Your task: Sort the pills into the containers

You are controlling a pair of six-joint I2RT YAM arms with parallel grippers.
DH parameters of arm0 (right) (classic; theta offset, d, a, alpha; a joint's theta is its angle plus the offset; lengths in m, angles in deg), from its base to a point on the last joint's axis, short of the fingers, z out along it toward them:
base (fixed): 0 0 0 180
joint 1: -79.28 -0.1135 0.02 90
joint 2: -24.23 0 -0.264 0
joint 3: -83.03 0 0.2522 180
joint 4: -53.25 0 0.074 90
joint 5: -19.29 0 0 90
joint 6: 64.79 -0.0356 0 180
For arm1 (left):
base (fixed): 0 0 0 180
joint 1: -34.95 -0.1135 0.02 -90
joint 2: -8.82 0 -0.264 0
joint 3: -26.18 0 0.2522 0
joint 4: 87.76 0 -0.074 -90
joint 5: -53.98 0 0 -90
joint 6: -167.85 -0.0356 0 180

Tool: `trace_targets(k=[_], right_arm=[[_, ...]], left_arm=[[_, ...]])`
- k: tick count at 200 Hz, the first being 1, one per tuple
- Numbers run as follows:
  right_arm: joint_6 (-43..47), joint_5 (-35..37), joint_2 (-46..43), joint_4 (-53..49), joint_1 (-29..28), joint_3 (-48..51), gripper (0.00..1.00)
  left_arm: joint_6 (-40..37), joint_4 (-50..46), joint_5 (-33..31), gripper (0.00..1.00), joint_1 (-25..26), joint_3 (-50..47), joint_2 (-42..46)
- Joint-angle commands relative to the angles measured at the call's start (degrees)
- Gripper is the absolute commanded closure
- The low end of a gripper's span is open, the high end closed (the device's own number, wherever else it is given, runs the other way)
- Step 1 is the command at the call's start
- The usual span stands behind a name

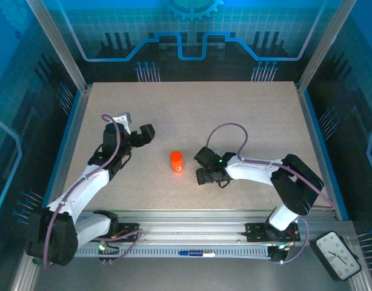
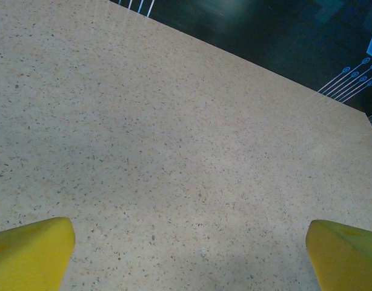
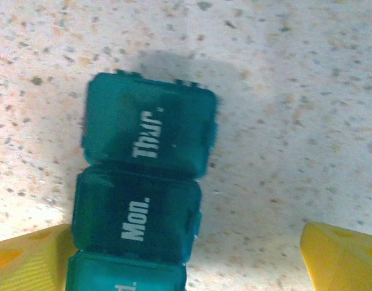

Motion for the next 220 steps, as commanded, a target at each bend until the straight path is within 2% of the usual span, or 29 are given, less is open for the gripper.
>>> trace_targets(k=[1, 74, 105, 185, 220], right_arm=[[0.46, 1.39, -3.3, -1.32, 1.48, 1.98, 0.06], [12.14, -6.19, -11.58, 8.87, 2.72, 7.04, 0.06], [14.76, -5.8, -9.65, 8.92, 2.71, 7.06, 0.09], [17.09, -6.96, -4.33, 10.94, 1.96, 7.47, 0.27], [16.6, -7.13, -3.33, 11.09, 1.49, 7.33, 0.29]], left_arm=[[0.89, -0.5, -0.1, 0.01, 0.46, -0.34, 1.51], [1.11, -0.12, 0.25, 0.01, 0.44, -0.6, 1.58], [1.46, 0.28, 0.55, 0.01, 0.46, -0.53, 1.21], [2.05, 0.26, 0.74, 0.01, 0.42, -0.69, 0.85], [2.04, 0.28, 0.64, 0.01, 0.46, -0.96, 0.78]])
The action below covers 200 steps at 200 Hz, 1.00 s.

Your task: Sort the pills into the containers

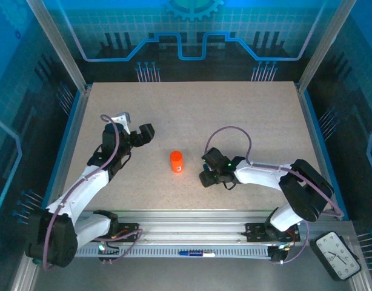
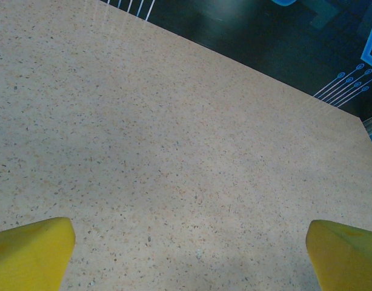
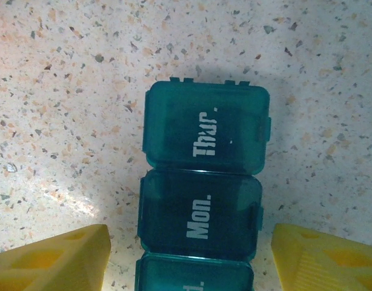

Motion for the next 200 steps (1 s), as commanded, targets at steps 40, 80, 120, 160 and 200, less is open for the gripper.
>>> trace_targets(k=[40, 80, 120, 160, 200], right_arm=[[-1.89, -2.49, 0.28, -0.71, -1.76, 0.04, 0.26], [-3.46, -8.25, -0.96, 0.36, -4.24, -0.59, 0.26], [-3.48, -14.23, -5.5, 5.35, -3.9, 0.96, 0.24], [-6.23, -5.23, -7.99, -2.48, 2.65, -1.94, 0.17], [-5.72, 1.73, 0.9, -9.14, 5.91, -12.07, 0.12]], left_arm=[[1.46, 0.26, 0.53, 0.01, 0.44, -0.94, -0.04], [1.67, 0.52, 0.62, 0.01, 0.46, -1.2, -0.25], [1.55, 0.48, 0.61, 0.01, 0.46, -1.11, -0.48], [1.95, 0.87, 0.71, 0.01, 0.46, -1.37, -0.58], [2.2, 1.31, 0.6, 0.01, 0.45, -1.64, -0.9]])
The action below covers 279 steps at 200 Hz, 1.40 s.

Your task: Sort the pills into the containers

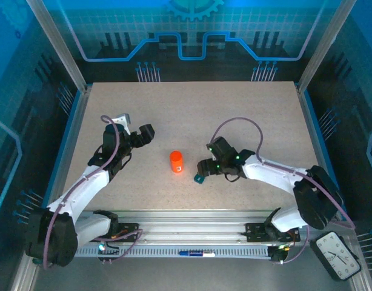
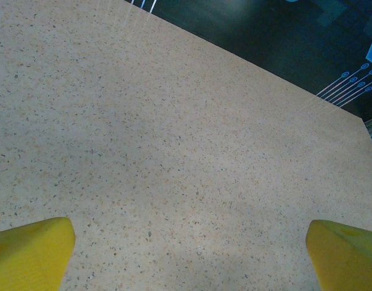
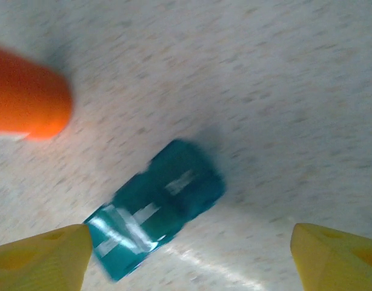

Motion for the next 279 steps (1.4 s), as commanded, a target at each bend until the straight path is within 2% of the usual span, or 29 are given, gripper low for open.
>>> trace_targets(k=[1, 52, 93, 168, 238, 279], right_arm=[[-0.24, 5.95, 5.84, -5.68, 0.87, -7.0, 0.12], [1.83, 10.53, 19.24, -9.92, 0.74, -17.57, 0.12], [2.55, 12.06, 20.84, -10.13, 0.95, -16.65, 0.12], [2.3, 10.16, 13.32, -9.12, 1.95, -6.82, 0.13], [-1.01, 4.44, 2.96, -7.34, 1.31, 5.44, 0.14], [-1.69, 5.61, -5.23, -8.18, 1.32, 9.05, 0.14]], left_arm=[[0.85, 1.07, 0.61, 0.01, 0.46, -0.96, -0.48], [1.21, 1.03, 0.03, 0.01, 0.45, -1.22, -0.38], [1.62, 0.36, 0.12, 0.01, 0.53, -0.87, 0.06], [1.91, 0.76, 0.12, 0.01, 0.55, -0.87, 0.08], [2.33, 1.4, 0.05, 0.01, 0.6, -1.12, -0.15], [2.51, 1.51, 0.2, 0.01, 0.73, -1.05, -0.51]])
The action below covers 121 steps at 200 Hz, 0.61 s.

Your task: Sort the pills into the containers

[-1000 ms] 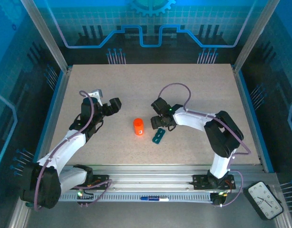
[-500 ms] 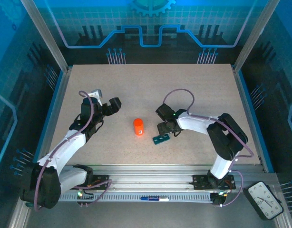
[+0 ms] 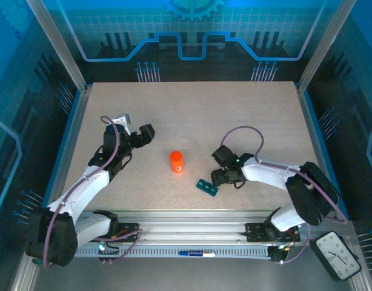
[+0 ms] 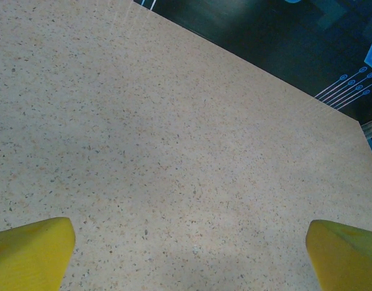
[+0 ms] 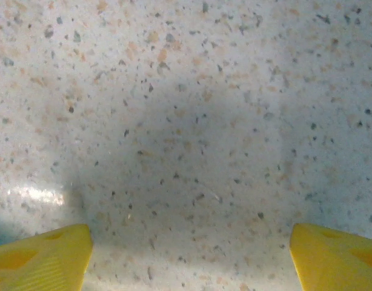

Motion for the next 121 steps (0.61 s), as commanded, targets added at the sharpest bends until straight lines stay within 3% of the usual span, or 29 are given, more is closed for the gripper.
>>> trace_targets(k=[1, 49, 121], right_arm=[[-1.3, -0.26, -5.63, -1.14, -0.17, 1.48, 0.14], [7.71, -8.06, -15.29, 3.12, -1.72, 4.74, 0.13], [13.39, -6.23, -5.25, 2.56, -10.1, 0.34, 0.06]], left_arm=[[1.0, 1.05, 0.19, 0.01, 0.51, -0.65, -0.46], [0.66, 0.5, 0.04, 0.01, 0.68, -0.35, -0.44], [0.73, 0.65, 0.53, 0.01, 0.68, 0.52, -1.63]])
